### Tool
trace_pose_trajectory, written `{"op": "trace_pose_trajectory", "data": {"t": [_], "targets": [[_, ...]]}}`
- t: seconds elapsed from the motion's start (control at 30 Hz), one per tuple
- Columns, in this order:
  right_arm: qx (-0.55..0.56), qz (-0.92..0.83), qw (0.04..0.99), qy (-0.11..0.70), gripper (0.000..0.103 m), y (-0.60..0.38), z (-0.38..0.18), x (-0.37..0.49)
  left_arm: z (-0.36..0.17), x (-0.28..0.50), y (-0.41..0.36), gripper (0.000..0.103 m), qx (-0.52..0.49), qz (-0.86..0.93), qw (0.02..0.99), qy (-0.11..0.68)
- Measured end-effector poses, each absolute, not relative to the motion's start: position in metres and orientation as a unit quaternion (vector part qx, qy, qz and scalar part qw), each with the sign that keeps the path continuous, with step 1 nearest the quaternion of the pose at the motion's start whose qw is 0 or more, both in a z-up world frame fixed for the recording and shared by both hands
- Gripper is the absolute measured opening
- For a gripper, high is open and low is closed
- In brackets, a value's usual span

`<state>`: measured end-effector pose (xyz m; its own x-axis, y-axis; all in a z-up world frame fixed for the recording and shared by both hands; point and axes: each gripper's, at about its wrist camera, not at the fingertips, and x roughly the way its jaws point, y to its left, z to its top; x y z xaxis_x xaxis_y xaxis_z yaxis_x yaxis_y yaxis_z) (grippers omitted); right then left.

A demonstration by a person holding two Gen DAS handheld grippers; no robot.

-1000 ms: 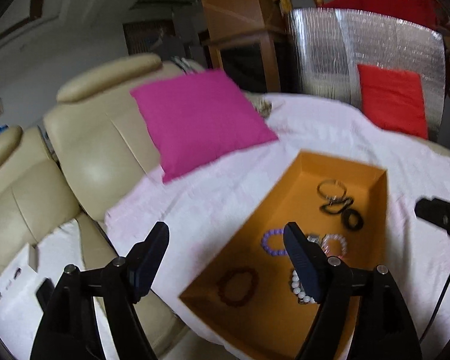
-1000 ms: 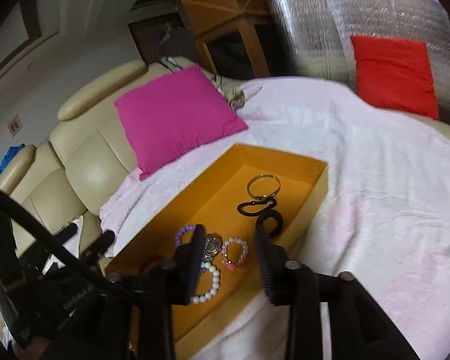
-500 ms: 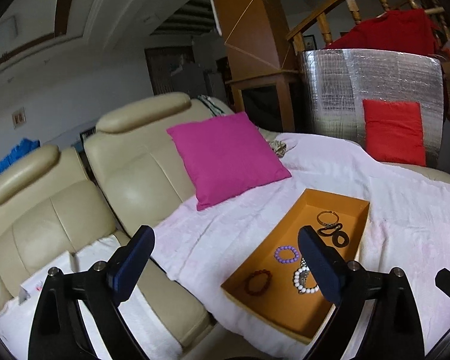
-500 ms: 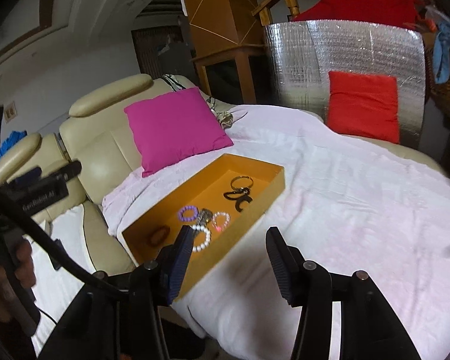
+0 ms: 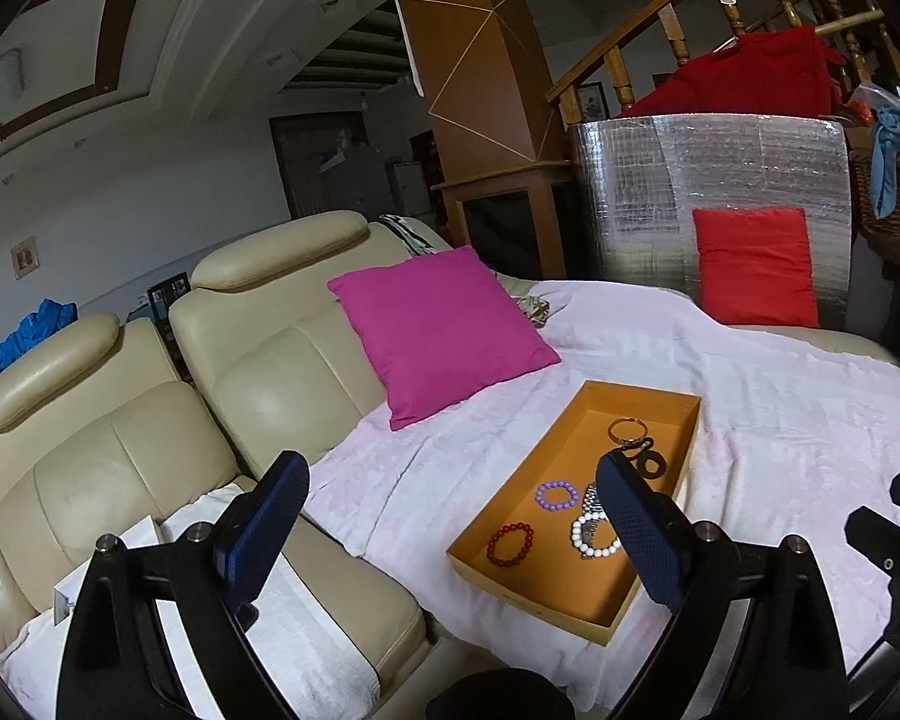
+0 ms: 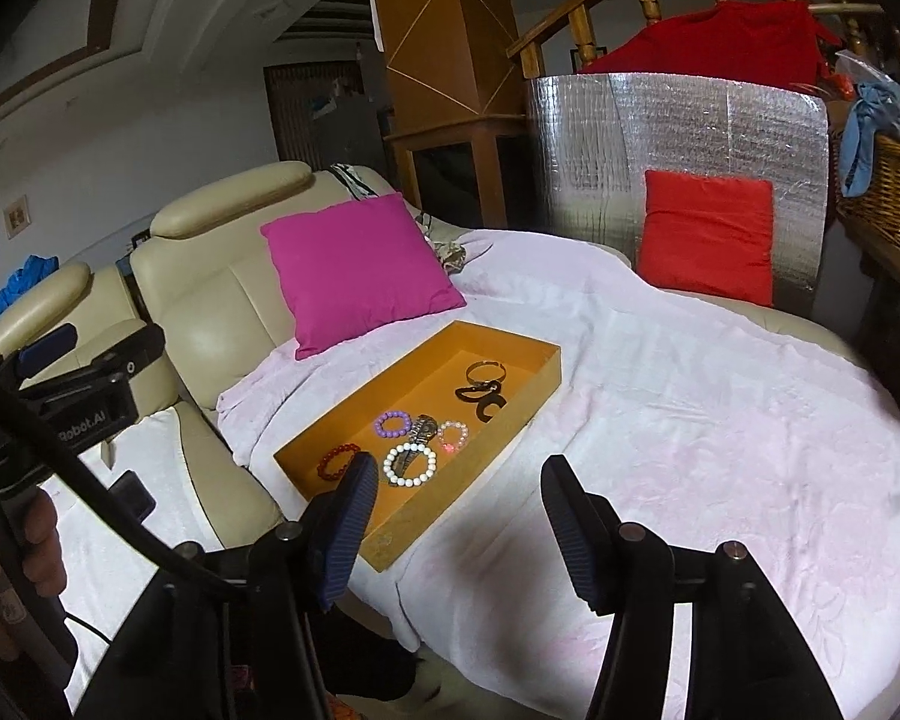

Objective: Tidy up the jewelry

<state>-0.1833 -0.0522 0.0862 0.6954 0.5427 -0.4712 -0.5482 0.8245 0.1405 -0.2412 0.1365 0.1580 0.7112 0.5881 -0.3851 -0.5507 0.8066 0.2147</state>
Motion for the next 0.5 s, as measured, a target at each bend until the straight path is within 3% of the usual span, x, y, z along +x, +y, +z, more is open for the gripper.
{"op": "trace_pose_trajectory", "data": {"t": [0.5], "targets": [[-0.002, 0.300, 0.918, 0.261, 0.061, -0.0442, 0.0842, -0.1812, 0.1533, -0.2399, 0.1334, 0.096, 0.041, 0.302, 0.924, 0.231]]}}
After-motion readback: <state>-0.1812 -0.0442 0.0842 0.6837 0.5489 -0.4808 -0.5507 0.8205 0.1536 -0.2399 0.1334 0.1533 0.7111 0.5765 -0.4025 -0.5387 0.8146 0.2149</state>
